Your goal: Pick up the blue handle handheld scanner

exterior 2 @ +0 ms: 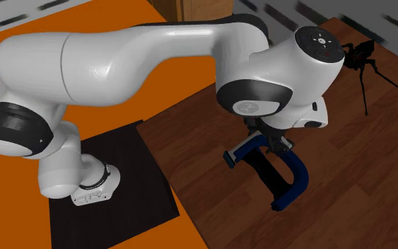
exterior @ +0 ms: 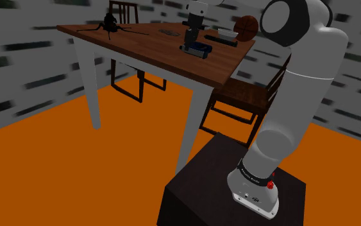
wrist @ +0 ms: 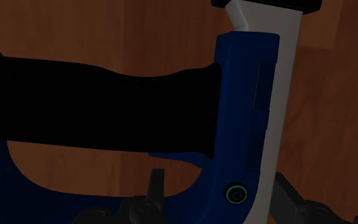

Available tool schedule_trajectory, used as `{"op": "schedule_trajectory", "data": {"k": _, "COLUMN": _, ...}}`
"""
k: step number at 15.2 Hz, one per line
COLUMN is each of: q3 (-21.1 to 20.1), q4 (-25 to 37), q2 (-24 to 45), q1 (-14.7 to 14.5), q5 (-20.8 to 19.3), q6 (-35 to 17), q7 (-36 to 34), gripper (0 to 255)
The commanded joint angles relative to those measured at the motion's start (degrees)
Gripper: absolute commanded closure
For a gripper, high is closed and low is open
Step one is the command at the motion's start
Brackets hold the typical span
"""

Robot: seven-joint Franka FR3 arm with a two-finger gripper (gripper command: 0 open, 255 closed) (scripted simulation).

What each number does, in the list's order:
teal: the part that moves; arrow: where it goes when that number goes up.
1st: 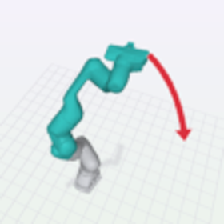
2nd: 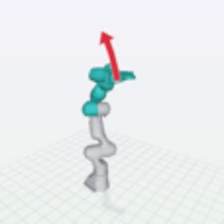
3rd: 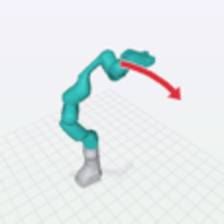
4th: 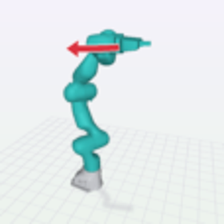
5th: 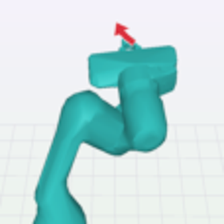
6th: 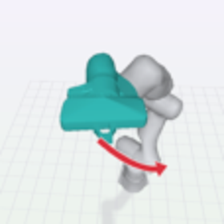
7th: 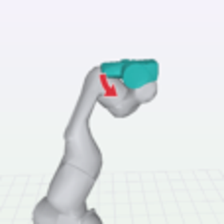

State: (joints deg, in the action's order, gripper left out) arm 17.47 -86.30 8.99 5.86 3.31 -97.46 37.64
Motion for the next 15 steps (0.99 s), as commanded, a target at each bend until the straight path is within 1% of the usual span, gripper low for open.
{"op": "schedule_trajectory", "data": {"k": 1, "q3": 0.00, "q4": -0.15, "q2": -0.02, "q1": 0.00, "q5": 0.00, "q6": -0.12, "q7": 0.02, "gripper": 255}}
{"op": "schedule_trajectory", "data": {"k": 9, "q3": -0.01, "q4": -0.31, "q2": -0.06, "q1": -0.03, "q5": -0.02, "q6": -0.24, "q7": -0.02, "gripper": 255}}
{"op": "schedule_trajectory", "data": {"k": 15, "q3": 0.11, "q4": 5.84, "q2": 1.08, "q1": 0.31, "q5": 0.33, "q6": 4.83, "q7": 0.09, "gripper": 255}}
